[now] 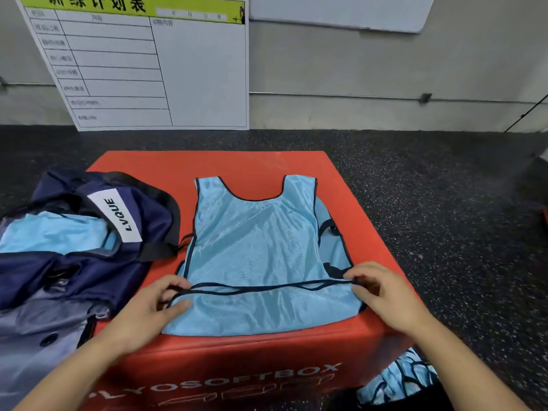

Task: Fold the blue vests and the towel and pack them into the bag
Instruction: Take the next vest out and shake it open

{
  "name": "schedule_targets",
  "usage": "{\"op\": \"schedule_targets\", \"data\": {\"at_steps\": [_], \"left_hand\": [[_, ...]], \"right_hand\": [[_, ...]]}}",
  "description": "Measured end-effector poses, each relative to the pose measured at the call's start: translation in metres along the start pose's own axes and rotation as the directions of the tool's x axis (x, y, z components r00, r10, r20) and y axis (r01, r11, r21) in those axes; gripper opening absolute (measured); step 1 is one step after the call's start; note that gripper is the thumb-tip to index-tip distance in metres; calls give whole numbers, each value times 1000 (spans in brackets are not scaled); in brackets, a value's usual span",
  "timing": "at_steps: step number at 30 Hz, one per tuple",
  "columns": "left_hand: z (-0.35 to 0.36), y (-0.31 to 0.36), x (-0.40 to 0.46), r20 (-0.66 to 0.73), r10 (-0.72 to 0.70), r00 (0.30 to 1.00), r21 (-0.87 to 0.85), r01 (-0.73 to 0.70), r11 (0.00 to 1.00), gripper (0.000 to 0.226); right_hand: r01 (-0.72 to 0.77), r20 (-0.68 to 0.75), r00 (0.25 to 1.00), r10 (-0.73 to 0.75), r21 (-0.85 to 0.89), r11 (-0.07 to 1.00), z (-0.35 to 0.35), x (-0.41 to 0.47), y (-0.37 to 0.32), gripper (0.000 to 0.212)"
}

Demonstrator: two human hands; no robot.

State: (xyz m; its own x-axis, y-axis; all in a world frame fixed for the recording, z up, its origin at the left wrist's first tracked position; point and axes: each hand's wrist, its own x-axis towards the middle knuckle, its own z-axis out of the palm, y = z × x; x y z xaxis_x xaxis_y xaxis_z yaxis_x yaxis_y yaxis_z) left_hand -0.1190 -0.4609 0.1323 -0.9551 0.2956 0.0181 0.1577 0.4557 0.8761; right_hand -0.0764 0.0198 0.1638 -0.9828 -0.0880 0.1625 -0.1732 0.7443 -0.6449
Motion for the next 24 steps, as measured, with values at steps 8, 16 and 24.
{"op": "schedule_targets", "data": {"at_steps": [8, 16, 24], "left_hand": [[1, -3, 10, 38, -66, 997, -87, 69, 994, 29], [2, -1, 5, 35, -72, 997, -37, 73, 997, 14], [-2, -1, -5, 19, -69, 997, 16, 69, 998, 36]], "right_hand": [[38, 20, 999, -35, -194, 980, 10, 11, 13, 37], [36, 16, 999, -33, -242, 970, 15, 9, 14, 32], [-1, 29, 1000, 9, -265, 964, 14, 3, 14, 30]]}}
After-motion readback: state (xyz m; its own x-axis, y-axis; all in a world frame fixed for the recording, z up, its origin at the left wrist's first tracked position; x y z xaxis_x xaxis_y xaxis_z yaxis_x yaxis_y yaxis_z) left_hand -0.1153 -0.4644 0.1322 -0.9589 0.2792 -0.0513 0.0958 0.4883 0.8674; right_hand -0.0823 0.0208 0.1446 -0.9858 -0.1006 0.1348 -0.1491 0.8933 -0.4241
